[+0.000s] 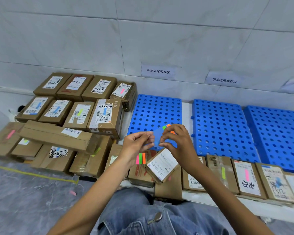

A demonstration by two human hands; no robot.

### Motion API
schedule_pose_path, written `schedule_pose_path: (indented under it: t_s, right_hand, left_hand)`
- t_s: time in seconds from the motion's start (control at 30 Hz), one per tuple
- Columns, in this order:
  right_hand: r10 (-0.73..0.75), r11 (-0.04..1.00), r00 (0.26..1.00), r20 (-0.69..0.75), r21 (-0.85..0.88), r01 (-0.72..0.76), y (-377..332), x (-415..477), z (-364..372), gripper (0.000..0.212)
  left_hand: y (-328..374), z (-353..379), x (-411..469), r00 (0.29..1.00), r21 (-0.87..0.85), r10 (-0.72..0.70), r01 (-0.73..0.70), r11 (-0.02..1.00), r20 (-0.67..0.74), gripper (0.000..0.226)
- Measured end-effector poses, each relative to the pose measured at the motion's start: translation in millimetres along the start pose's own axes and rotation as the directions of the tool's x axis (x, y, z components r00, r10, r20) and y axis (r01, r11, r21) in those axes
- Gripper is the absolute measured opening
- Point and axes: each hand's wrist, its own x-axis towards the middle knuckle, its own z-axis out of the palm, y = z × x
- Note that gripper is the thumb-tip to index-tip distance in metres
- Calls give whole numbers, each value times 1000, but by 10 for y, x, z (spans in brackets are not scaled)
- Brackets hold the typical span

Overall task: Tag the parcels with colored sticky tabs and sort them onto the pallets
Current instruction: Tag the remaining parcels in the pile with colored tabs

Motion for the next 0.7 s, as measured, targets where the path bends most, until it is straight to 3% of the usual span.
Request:
schedule_pose_path:
  t_s: [0.2,0.33,0.5,0.7]
  right_hand:
    - [28,999,998,-55,-17,-29,20,36,47,23]
    - [5,999,999,-43,-35,-6,37,29,56,23]
    - [-104,988,991,-82,-119,94,68,8,41,15]
    - [-132,980,991,31,-144,136,107,-31,31,14]
  left_hand:
    - [-49,31,-18,989,88,-34,21,996,147,15]
    - [-43,38,13,983,126,-54,32,992,174,16]
    - [-55,10,48,976,74,-144,133,988,166,13]
    - [-103,-21,85,991,69,-114,110,992,65,5]
